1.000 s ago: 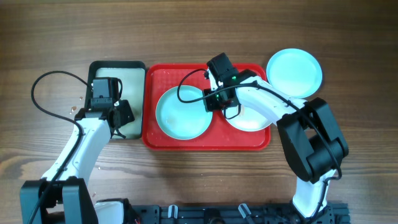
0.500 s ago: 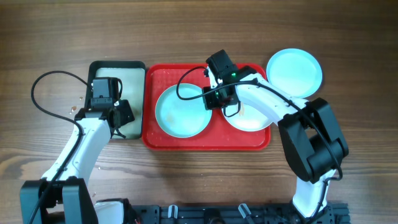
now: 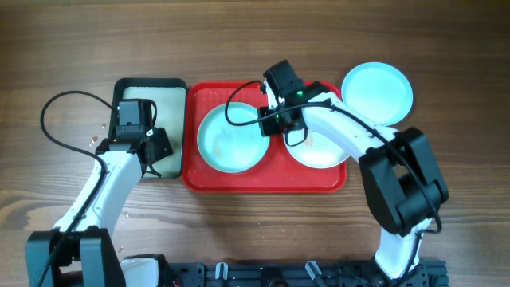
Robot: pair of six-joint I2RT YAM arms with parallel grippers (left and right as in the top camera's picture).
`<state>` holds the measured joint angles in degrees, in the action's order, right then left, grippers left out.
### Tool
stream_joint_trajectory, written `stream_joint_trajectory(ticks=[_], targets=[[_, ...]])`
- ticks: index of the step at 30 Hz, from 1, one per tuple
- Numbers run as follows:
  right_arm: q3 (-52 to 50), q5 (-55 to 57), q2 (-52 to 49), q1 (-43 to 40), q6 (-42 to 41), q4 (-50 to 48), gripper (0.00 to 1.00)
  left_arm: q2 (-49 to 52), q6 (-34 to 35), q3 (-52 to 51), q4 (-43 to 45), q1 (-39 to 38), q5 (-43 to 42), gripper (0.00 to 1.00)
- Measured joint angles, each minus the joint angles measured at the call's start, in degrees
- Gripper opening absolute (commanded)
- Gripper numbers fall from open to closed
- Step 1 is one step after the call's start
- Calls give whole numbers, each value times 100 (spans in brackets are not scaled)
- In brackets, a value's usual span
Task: Clean dirty plates on tray and stack at the side
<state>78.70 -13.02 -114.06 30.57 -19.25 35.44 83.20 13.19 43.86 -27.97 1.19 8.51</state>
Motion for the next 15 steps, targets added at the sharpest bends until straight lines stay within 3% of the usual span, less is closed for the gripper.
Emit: stream_joint_trajectory(ticks=[15], targets=[[846,909,656,0,50,387,4,0,0,0,13,0,-2,5]])
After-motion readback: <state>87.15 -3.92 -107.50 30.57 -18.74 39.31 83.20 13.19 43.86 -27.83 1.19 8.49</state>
